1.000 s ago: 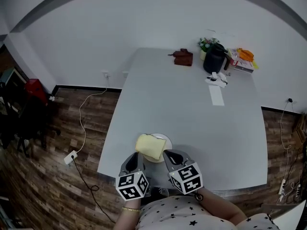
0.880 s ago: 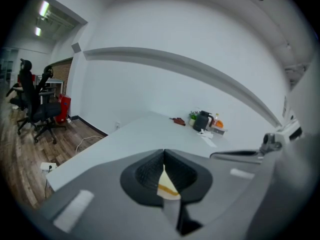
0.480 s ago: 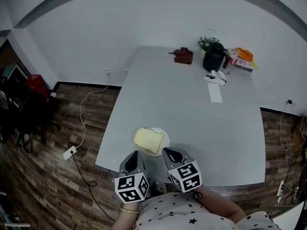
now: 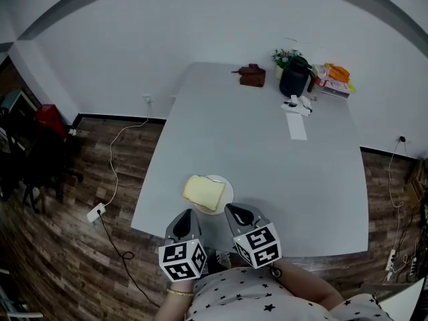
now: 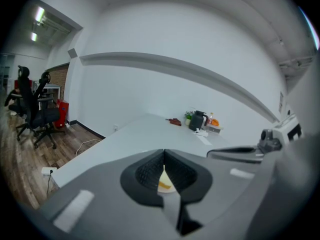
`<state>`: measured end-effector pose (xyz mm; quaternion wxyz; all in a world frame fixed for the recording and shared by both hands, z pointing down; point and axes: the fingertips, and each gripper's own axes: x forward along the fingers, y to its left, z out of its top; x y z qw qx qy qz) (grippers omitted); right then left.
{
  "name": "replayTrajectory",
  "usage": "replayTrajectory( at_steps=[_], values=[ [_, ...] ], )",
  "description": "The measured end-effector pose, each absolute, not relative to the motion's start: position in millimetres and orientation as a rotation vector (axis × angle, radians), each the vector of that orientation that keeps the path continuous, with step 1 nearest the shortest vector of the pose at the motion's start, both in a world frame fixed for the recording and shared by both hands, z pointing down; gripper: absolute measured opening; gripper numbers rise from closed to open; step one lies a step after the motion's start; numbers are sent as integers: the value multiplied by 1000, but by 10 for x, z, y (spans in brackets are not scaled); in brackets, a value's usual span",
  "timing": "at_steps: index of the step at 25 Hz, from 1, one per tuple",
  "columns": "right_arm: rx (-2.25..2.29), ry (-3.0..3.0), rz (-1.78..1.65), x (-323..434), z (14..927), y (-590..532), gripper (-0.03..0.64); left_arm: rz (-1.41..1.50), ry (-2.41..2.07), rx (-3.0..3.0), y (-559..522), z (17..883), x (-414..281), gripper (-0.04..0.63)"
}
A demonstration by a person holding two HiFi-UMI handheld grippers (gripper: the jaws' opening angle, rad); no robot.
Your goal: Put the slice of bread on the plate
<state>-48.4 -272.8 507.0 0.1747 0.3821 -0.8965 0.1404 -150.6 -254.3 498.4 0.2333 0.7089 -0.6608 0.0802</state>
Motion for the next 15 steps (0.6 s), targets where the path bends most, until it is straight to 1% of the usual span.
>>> replayTrajectory(
  at_steps=[15],
  values=[
    [1043, -2561, 377, -577, 5043, -2645, -2, 233, -1809, 1939, -2496, 5016, -1532, 9]
  ],
)
